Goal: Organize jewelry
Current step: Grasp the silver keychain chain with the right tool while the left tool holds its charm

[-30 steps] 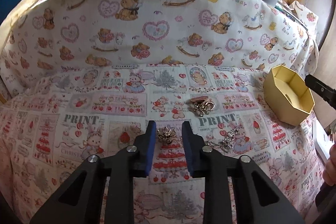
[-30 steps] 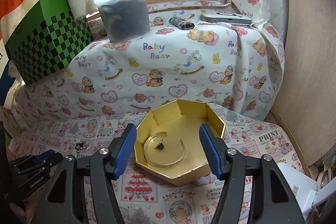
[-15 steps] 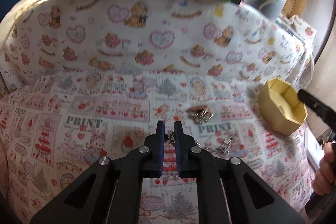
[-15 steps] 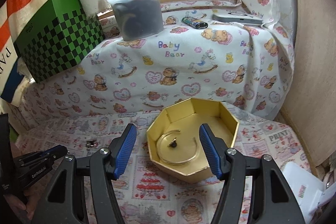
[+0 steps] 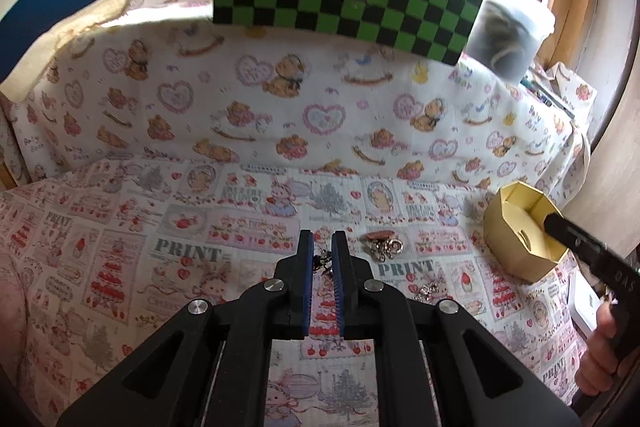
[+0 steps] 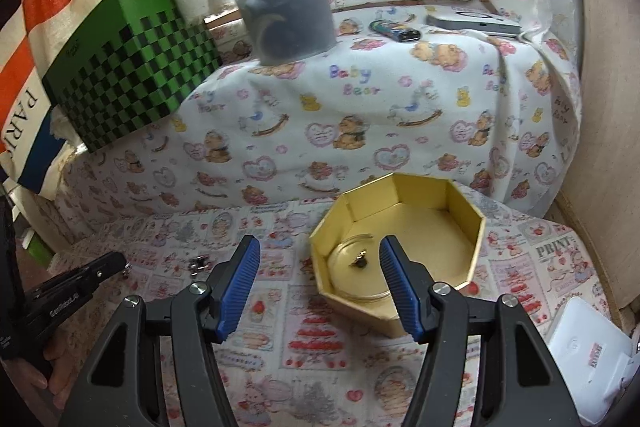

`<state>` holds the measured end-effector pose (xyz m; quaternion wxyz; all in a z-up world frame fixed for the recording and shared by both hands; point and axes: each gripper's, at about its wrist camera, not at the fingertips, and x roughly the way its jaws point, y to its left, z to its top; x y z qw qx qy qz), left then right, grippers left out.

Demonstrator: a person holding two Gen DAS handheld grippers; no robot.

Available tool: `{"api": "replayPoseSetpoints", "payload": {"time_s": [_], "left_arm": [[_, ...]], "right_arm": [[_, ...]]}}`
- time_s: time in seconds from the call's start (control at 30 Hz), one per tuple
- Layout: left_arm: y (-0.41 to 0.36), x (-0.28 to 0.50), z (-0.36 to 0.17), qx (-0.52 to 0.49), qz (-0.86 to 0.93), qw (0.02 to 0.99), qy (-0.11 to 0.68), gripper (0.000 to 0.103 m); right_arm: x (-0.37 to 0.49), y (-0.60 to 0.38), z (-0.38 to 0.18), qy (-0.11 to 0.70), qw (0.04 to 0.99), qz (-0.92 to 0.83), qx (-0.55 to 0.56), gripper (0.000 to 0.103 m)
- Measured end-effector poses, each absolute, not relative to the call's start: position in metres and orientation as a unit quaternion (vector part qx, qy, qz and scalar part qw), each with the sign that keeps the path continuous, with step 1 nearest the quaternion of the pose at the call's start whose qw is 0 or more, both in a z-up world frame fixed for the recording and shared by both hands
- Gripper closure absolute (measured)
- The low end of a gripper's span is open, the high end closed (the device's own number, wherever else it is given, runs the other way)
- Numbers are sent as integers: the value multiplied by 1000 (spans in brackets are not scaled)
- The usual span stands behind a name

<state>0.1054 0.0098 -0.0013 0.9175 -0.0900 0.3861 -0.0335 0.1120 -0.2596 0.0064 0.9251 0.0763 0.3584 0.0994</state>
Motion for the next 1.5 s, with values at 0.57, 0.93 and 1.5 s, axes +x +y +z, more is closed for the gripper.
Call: {"api": "replayPoseSetpoints", "payload": {"time_s": [0.57, 0.93, 1.5], "left_arm": [[16, 107, -3, -105, -22, 915, 389, 95], [12, 103, 2, -118, -45, 911, 393, 95], [18, 101, 6, -124, -36, 912, 389, 95]], "right_arm": [[128, -168, -51, 444, 875, 192, -10, 62], [129, -152, -59, 441, 877, 179, -61, 95], [106, -220, 7, 349, 918, 179, 64, 97]]}}
